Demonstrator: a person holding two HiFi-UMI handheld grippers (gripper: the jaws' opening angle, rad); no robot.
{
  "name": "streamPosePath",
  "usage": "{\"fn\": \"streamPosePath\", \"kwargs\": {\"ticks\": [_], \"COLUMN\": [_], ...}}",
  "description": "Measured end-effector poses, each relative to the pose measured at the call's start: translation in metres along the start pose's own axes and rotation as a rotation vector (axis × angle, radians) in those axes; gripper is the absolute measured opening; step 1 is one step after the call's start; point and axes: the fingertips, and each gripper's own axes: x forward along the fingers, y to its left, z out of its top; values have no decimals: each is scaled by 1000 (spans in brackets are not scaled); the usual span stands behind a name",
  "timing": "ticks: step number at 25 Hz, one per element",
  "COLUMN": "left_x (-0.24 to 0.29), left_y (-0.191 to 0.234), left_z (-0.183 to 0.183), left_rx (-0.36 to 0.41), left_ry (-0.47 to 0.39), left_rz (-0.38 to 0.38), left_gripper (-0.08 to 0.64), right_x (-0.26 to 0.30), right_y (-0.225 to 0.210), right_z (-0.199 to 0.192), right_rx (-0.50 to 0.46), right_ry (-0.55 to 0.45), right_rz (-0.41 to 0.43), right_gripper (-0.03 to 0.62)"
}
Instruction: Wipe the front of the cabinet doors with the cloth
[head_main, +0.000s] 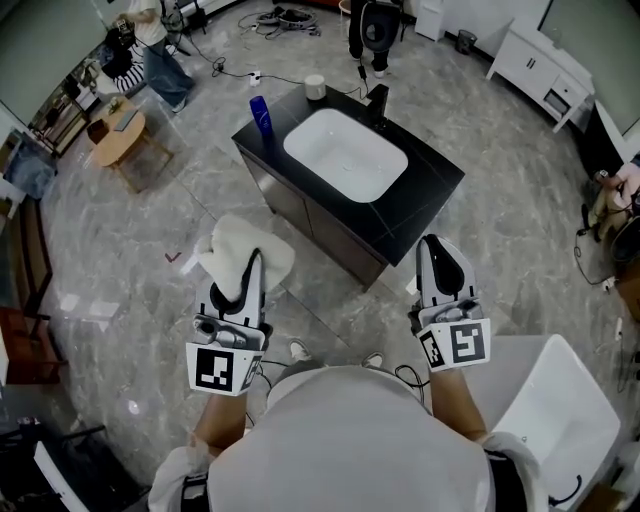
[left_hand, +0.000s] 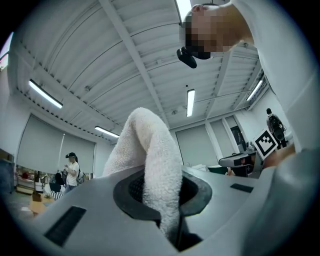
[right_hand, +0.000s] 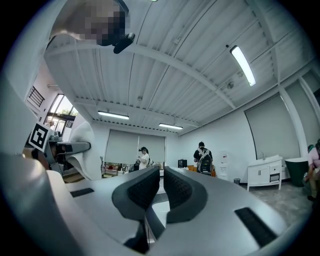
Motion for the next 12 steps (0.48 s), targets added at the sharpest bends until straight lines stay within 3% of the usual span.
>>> {"fn": "streamPosePath", "kwargs": {"ticks": [12], "left_x": [12], "left_y": [1], "left_z": [-8], "left_rx": [-9], "left_ry": [-3], "left_rz": [-20], "left_gripper": [61], "right_x": [11], "right_y": [-9], "right_z": [6], "right_rx": [21], "right_ry": [-6], "right_rz": [1], "right_gripper": [54]}}
